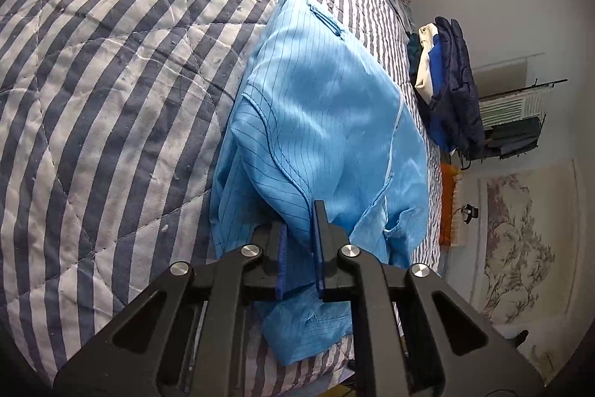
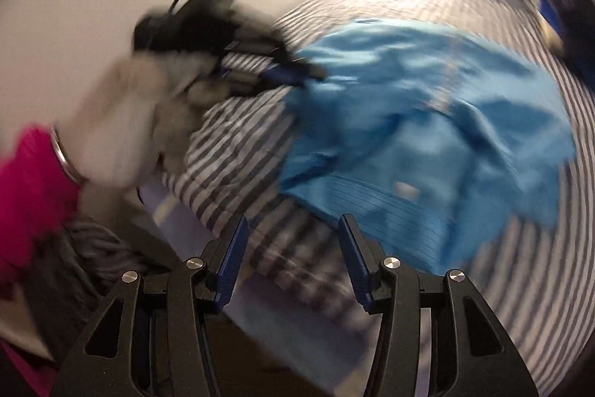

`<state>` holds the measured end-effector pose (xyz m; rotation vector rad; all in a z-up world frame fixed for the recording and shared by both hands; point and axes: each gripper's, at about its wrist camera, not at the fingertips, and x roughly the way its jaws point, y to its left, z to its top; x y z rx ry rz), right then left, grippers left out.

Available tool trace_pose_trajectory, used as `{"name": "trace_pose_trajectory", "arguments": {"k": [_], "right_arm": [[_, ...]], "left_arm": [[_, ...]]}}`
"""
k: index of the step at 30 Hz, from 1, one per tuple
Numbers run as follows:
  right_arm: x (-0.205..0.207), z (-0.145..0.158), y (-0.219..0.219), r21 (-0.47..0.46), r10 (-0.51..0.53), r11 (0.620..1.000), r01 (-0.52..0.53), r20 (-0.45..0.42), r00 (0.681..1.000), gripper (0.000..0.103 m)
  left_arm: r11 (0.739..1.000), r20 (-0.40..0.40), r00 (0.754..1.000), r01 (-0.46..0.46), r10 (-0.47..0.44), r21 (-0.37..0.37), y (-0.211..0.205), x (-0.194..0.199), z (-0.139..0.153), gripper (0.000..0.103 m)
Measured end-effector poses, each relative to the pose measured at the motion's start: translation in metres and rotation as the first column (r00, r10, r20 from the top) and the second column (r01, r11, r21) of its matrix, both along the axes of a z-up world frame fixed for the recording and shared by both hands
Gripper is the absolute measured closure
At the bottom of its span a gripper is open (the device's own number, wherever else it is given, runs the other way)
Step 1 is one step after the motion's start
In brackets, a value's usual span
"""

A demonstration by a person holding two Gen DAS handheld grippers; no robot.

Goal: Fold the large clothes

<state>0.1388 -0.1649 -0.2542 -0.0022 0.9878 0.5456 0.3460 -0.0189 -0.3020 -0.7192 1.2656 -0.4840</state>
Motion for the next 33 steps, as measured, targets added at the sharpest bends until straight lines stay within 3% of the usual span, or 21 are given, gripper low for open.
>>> {"name": "trace_pose_trajectory", "arguments": {"k": [4, 8, 9, 10, 11, 15, 20, 23, 27, 29, 33], "right_arm": [[0.011, -0.019, 0.033, -0.162, 0.066, 0.985, -0.059, 0.039, 0.997, 0.054], [0.018, -0.031, 0.046, -0.24, 0.098, 0.967, -0.086, 0.038, 0.994, 0.054], [0.018, -0.033, 0.049, -0.266, 0.108, 0.96, -0.092, 0.048, 0.993, 0.06], [0.018, -0.033, 0.05, -0.289, 0.118, 0.953, -0.096, 0.06, 0.991, 0.074], [0.018, -0.033, 0.047, -0.302, 0.125, 0.948, -0.103, 0.053, 0.991, 0.103], [0.006, 0.0, 0.029, -0.324, 0.162, 0.939, -0.115, 0.123, 0.979, 0.103], [-0.01, 0.045, -0.002, -0.266, 0.177, 0.956, -0.126, 0.175, 0.969, 0.103], [-0.012, 0.041, 0.002, -0.248, 0.19, 0.958, -0.144, 0.17, 0.967, 0.103], [-0.017, 0.009, 0.013, -0.296, 0.222, 0.939, -0.177, 0.124, 0.967, 0.103], [-0.018, 0.005, 0.012, -0.292, 0.221, 0.939, -0.182, 0.105, 0.97, 0.103], [-0.008, 0.022, -0.029, -0.193, 0.116, 0.976, -0.098, 0.089, 0.989, 0.102]], "left_arm": [[1.0, 0.001, 1.0, 0.002, -0.002, -0.008, 0.001, 0.002, 0.0, 0.096], [1.0, 0.009, 1.0, 0.009, -0.009, -0.014, 0.002, 0.003, 0.004, 0.097], [1.0, 0.01, 1.0, 0.01, -0.01, -0.016, 0.003, 0.002, 0.005, 0.097], [1.0, 0.012, 1.0, 0.011, -0.011, -0.021, 0.003, 0.002, 0.006, 0.098], [1.0, 0.014, 1.0, 0.012, -0.011, -0.028, 0.003, 0.002, 0.008, 0.099], [0.996, 0.044, 0.999, 0.025, -0.021, -0.087, 0.009, 0.002, 0.021, 0.102], [0.99, 0.053, 0.998, 0.025, -0.018, -0.139, 0.022, -0.001, 0.025, 0.103], [0.995, 0.047, 0.999, 0.025, -0.02, -0.092, 0.027, -0.003, 0.016, 0.103], [0.999, 0.045, 0.998, 0.046, -0.046, -0.002, 0.028, -0.01, 0.003, 0.103], [0.993, 0.072, 0.994, 0.074, -0.081, 0.093, 0.025, -0.014, 0.005, 0.103], [0.986, 0.089, 0.99, 0.099, -0.112, 0.138, 0.024, -0.024, 0.005, 0.103]]}}
